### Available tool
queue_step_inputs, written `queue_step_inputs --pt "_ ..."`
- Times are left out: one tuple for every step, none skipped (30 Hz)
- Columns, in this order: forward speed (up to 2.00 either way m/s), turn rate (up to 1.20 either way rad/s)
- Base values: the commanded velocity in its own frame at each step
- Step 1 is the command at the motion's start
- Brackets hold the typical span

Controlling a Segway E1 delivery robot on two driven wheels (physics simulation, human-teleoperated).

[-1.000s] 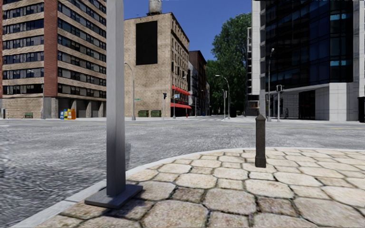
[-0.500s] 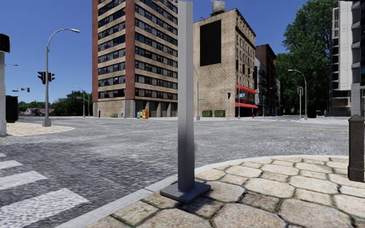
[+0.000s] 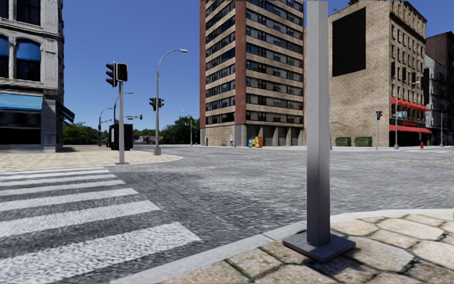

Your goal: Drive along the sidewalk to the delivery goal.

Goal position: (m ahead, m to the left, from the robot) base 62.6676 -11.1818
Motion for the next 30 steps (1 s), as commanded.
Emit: queue_step_inputs --pt "0.06 0.78" --pt "0.11 0.78" --pt "0.11 0.78" --pt "0.12 0.78" --pt "0.17 0.78" --pt "0.28 0.78" --pt "0.28 0.78" --pt "0.48 0.78" --pt "0.66 0.78" --pt "0.72 0.78" --pt "0.72 0.78" --pt "0.74 0.78" --pt "0.74 0.78" --pt "0.75 0.78" --pt "0.75 0.78" --pt "0.75 0.78" --pt "0.76 0.78" --pt "0.77 0.78" --pt "0.78 0.78" --pt "0.78 0.78" --pt "0.79 0.78" --pt "0.80 0.78" --pt "0.81 0.78" --pt "0.81 0.78" --pt "0.81 0.78" --pt "0.81 0.75" --pt "0.81 0.61" --pt "0.81 0.61" --pt "0.81 0.44" --pt "0.81 0.34"
